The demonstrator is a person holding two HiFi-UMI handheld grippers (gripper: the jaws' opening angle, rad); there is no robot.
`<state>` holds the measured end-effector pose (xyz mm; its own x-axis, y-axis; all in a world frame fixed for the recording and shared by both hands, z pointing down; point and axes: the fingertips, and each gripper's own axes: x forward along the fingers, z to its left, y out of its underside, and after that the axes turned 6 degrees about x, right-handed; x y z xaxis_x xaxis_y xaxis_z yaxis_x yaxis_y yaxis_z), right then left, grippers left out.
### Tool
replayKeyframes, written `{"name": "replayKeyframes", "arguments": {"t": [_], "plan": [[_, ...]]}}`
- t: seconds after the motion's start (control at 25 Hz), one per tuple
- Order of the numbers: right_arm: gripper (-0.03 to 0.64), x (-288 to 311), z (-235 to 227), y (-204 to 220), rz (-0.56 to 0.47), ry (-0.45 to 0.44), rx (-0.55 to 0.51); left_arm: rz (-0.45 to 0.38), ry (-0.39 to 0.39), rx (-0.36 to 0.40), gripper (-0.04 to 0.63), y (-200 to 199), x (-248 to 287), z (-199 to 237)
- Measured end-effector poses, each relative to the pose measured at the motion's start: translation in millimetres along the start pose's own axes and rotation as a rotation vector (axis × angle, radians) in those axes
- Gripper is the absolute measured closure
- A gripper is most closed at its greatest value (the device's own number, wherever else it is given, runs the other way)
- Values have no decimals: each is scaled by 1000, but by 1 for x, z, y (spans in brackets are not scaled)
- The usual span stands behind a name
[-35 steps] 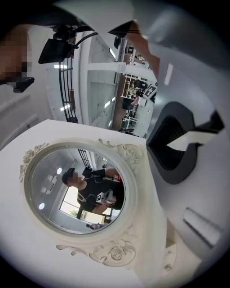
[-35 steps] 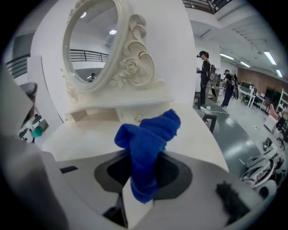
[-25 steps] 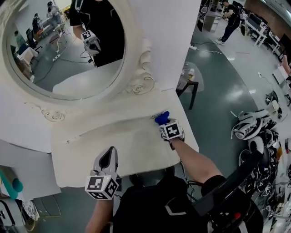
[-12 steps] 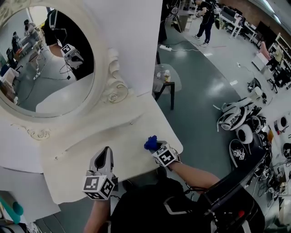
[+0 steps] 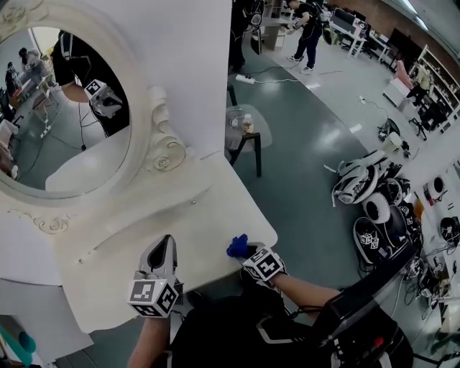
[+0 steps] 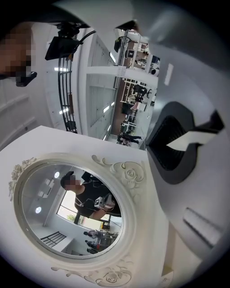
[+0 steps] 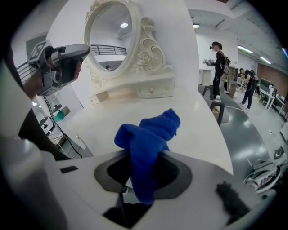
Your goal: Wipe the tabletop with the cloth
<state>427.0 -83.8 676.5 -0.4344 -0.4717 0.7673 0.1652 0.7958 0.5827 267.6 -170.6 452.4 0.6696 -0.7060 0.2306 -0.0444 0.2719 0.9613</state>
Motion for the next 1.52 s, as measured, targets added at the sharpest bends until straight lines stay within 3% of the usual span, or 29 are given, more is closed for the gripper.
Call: {"name": "replayKeyframes", "arguments": {"t": [0.16,0.44,0.68,0.88,1.24,1.52], "plan": [[488,3,-15,-20,8,-18,7,-2,-18,-2,588,1,-4,-5],[488,53,-83,-125,-105,72,59,29,-96,-7,588,11,-26,9],[488,81,-114,-167,-119,108,76,54,-170,-25,588,18,-37,24],[488,68,-102,-143,-81,140,-23,61,-156,-22,588,13,-35,20],[488,18,-83,-68,-101,141,20,33,-46,0,588,2,-3,-1],[488,-10,-62,-21,-77,134,-9,16,-64,13,588,-4,12,-2]]}}
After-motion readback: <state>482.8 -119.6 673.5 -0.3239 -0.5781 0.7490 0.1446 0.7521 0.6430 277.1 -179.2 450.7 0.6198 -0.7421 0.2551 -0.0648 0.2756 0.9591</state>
